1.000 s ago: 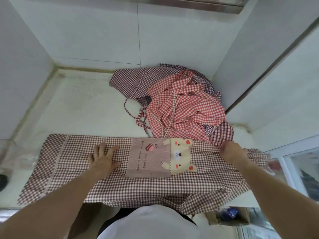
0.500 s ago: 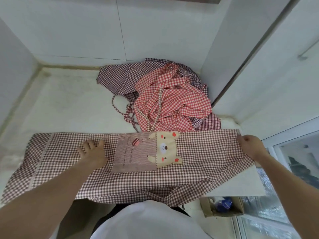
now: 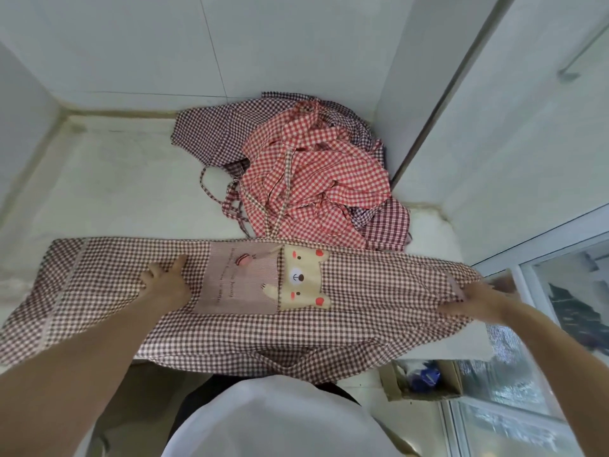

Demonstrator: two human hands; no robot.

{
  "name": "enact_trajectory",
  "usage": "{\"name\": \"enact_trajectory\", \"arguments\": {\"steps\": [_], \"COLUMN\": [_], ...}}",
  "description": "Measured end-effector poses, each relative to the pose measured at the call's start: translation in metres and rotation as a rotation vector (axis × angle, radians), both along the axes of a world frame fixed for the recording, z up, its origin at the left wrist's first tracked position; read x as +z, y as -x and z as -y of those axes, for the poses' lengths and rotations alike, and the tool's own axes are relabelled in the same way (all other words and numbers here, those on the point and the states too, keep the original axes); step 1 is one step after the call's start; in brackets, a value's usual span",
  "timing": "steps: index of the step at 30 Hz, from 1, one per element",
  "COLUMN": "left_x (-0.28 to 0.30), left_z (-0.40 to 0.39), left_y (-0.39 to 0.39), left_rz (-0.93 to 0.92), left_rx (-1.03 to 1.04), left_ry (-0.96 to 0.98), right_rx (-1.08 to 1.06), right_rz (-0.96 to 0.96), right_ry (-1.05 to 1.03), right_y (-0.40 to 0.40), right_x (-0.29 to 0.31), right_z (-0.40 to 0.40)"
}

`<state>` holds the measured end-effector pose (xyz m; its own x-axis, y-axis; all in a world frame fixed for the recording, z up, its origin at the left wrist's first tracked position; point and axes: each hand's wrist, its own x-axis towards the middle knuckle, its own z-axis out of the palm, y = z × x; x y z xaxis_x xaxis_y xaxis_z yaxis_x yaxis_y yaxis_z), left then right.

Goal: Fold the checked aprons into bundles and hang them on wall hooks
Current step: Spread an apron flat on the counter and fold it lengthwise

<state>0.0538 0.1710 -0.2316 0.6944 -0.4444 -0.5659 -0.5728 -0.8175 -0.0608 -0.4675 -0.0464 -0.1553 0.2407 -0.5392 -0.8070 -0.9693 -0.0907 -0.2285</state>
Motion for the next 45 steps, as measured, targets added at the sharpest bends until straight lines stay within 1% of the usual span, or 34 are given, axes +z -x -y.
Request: {"name": "enact_trajectory", "arguments": {"steps": [1, 3, 5, 8, 10, 12, 13, 15, 17, 18, 20, 21, 23, 24, 25, 27, 29, 31, 33, 34, 36, 38, 40, 41, 43, 44, 45], "left_x": [0.0, 0.001, 0.002, 0.003, 0.002, 0.003, 0.005, 0.01, 0.014, 0.015, 0.014, 0.013, 0.01, 0.008, 0.005, 0.003, 0.002, 0.001, 0.001, 0.002, 0.003, 0.007, 0.012, 0.013, 0.016, 0.02, 0.023], "left_z": [0.0, -0.001, -0.001, -0.001, -0.004, -0.004, -0.002, 0.001, 0.004, 0.005, 0.007, 0.008, 0.009, 0.008, 0.008, 0.007, 0.008, 0.01, 0.011, 0.01, 0.012, 0.014, 0.016, 0.017, 0.015, 0.013, 0.011], "left_y": [0.001, 0.002, 0.003, 0.006, 0.012, 0.023, 0.032, 0.056, 0.086, 0.101, 0.127, 0.138, 0.154, 0.158, 0.16, 0.165, 0.169, 0.17, 0.169, 0.167, 0.165, 0.165, 0.166, 0.166, 0.166, 0.166, 0.167], "left_rz": [-0.019, -0.048, -0.085, -0.105, -0.053, 0.045, 0.093, 0.164, 0.181, 0.156, 0.054, -0.005, -0.118, -0.138, -0.12, -0.067, -0.052, -0.076, -0.092, -0.103, -0.126, -0.184, -0.267, -0.309, -0.386, -0.399, -0.383], "left_rx": [0.014, 0.038, 0.074, 0.086, 0.077, 0.076, 0.063, -0.048, -0.238, -0.332, -0.486, -0.536, -0.553, -0.548, -0.565, -0.605, -0.605, -0.587, -0.581, -0.585, -0.579, -0.558, -0.529, -0.52, -0.487, -0.469, -0.457], "left_ry": [-0.003, -0.001, 0.024, 0.058, 0.065, 0.069, 0.102, 0.266, 0.499, 0.585, 0.652, 0.635, 0.464, 0.369, 0.298, 0.235, 0.219, 0.209, 0.207, 0.203, 0.189, 0.172, 0.142, 0.136, 0.157, 0.217, 0.32], "right_rx": [-0.039, -0.037, 0.01, -0.002, -0.008, 0.004, 0.033, 0.033, -0.019, -0.048, -0.107, -0.128, -0.174, -0.21, -0.237, -0.286, -0.451, -0.691, -0.906, -1.023, -1.261, -1.429, -1.523, -1.566, -1.569, -1.548, -1.513], "right_rz": [0.027, 0.016, 0.021, 0.041, 0.03, 0.015, 0.0, -0.055, -0.096, -0.097, -0.094, -0.115, -0.141, -0.105, -0.04, 0.107, 0.223, 0.338, 0.396, 0.397, 0.441, 0.52, 0.672, 0.765, 0.839, 0.816, 0.781], "right_ry": [0.018, 0.042, 0.149, 0.319, 0.4, 0.46, 0.494, 0.53, 0.543, 0.544, 0.573, 0.608, 0.742, 0.837, 0.923, 1.03, 1.043, 1.053, 1.03, 0.966, 0.731, 0.448, 0.193, 0.102, 0.015, 0.018, 0.021], "right_y": [0.003, 0.004, 0.008, 0.012, 0.012, 0.008, 0.006, 0.004, 0.004, 0.006, 0.011, 0.012, 0.003, -0.005, -0.014, -0.036, -0.058, -0.075, -0.087, -0.093, -0.1, -0.109, -0.118, -0.123, -0.129, -0.132, -0.137], "right_x": [-0.002, -0.005, -0.013, -0.028, -0.036, -0.042, -0.047, -0.055, -0.061, -0.067, -0.079, -0.082, -0.076, -0.071, -0.069, -0.065, -0.067, -0.07, -0.073, -0.075, -0.078, -0.077, -0.075, -0.073, -0.072, -0.072, -0.071], "right_z": [0.003, 0.003, -0.001, -0.007, -0.009, -0.011, -0.012, -0.013, -0.011, -0.009, -0.006, -0.008, -0.024, -0.034, -0.044, -0.067, -0.092, -0.119, -0.145, -0.159, -0.183, -0.202, -0.211, -0.215, -0.219, -0.222, -0.221]}}
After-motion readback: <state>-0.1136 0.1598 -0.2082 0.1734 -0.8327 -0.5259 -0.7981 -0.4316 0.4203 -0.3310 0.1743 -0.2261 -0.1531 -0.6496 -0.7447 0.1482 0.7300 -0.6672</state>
